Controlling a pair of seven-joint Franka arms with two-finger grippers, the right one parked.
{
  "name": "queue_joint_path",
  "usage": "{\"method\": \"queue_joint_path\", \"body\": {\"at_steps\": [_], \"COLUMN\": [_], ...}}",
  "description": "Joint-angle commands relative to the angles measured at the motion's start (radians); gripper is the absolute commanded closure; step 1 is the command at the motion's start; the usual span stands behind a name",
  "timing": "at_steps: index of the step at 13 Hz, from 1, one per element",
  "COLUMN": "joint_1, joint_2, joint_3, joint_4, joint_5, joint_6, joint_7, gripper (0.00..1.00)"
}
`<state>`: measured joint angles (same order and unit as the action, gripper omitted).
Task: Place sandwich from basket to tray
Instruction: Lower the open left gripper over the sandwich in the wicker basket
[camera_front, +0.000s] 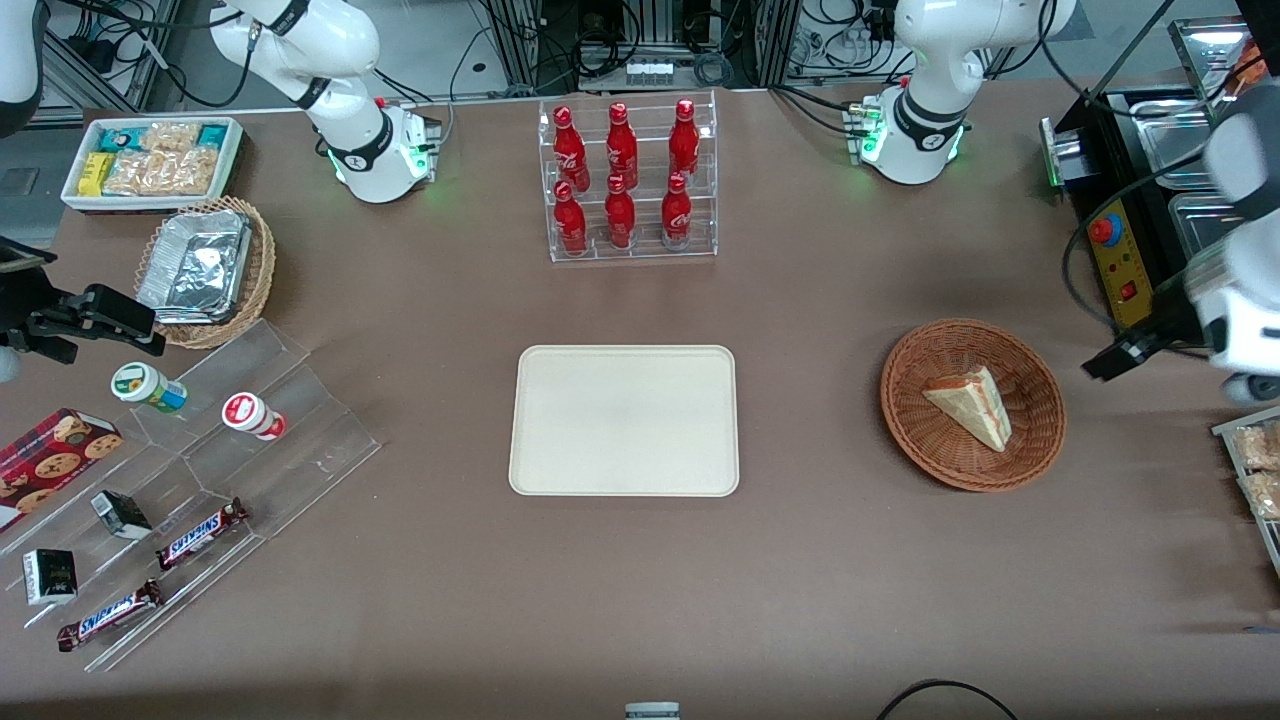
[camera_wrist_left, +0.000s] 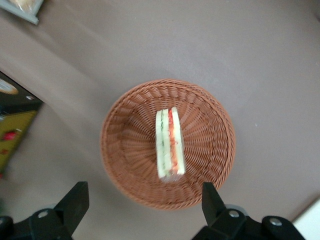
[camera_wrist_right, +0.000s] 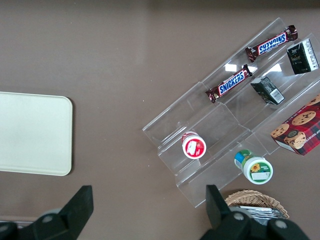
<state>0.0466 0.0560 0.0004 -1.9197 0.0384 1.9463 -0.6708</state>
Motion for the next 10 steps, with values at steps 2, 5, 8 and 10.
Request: {"method": "queue_joint_path", "body": {"at_steps": [2, 5, 8, 10], "joint_1": [-0.025, -0.074, -0.100, -0.093], "joint_2": [0.027, 0.119, 0.151, 0.150], "joint_3": [-0.005, -0.005, -0.005, -0.005], "joint_4": [-0.261, -0.277, -0.289, -0.320], "joint_5": [0.011, 0.014, 0.056, 0.127], "joint_6": [0.340, 0.443, 0.468, 0.468], "joint_7": [-0.211, -0.305, -0.362, -0.362], "gripper": [0.00, 0.00, 0.00, 0.00]}}
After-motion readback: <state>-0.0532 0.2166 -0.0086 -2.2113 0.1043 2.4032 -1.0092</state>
